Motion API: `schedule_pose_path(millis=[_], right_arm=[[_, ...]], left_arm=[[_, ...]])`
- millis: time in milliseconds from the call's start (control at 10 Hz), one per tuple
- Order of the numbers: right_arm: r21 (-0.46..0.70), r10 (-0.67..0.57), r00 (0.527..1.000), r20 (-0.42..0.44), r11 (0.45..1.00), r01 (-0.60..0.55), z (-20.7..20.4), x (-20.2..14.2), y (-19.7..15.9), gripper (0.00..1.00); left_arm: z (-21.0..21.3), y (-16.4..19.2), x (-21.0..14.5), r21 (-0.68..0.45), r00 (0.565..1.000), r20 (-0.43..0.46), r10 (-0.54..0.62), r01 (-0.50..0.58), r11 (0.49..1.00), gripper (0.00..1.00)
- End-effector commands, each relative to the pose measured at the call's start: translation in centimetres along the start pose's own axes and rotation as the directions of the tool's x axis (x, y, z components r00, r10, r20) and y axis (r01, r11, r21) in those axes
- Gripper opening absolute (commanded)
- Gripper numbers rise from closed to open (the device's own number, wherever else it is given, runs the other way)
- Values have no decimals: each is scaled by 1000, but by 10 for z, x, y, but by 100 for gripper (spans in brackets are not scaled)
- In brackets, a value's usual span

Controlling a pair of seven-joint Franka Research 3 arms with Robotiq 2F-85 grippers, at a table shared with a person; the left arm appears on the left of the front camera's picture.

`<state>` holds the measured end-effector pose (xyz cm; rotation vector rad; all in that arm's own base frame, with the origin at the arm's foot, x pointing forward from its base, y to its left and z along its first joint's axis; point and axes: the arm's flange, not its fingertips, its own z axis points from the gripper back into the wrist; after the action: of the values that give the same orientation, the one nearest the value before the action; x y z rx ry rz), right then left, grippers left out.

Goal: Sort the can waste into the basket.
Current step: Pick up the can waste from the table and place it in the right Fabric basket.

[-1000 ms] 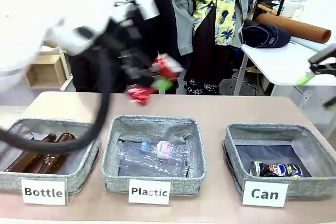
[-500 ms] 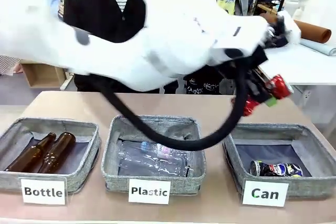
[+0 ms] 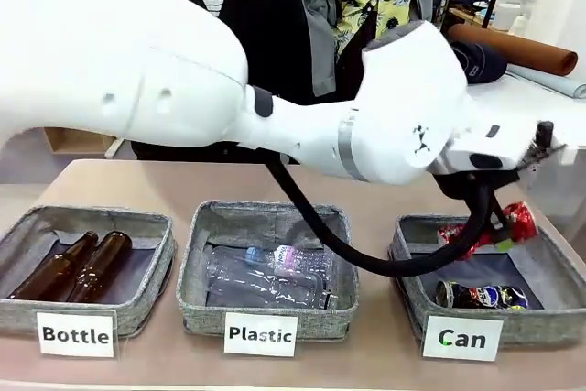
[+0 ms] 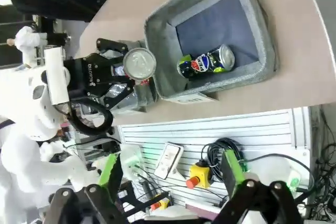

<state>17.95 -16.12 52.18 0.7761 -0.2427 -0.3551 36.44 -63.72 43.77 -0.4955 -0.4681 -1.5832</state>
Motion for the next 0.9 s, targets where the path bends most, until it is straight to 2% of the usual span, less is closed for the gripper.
schedule_pose_path(millis=[0,200,300,400,500,600,800], right_arm=[[-26,17,1000,-18,999,-17,-6,2,7,100],[-26,17,1000,-18,999,-17,-6,2,7,100],[-26,17,1000,-18,999,-17,-6,2,7,100],[-26,17,1000,-18,999,-17,-6,2,7,100],[-26,17,1000,-18,999,-17,-6,2,7,100],[-26,17,1000,-18,999,-17,-6,2,7,100],[-26,17,1000,-18,999,-17,-6,2,7,100]], left_arm=[[0,3,24,-19,999,-51,8,-9,1000,23],[4,5,25,2,999,-37,-6,6,1000,23],[7,3,25,2,1000,-16,-6,6,1000,38],[7,5,25,20,1000,-20,-21,21,1000,81],[7,6,24,16,999,-24,-23,23,1000,95],[7,5,25,22,1000,-23,-15,15,1000,100],[10,7,23,17,1000,-19,-9,10,1000,100]])
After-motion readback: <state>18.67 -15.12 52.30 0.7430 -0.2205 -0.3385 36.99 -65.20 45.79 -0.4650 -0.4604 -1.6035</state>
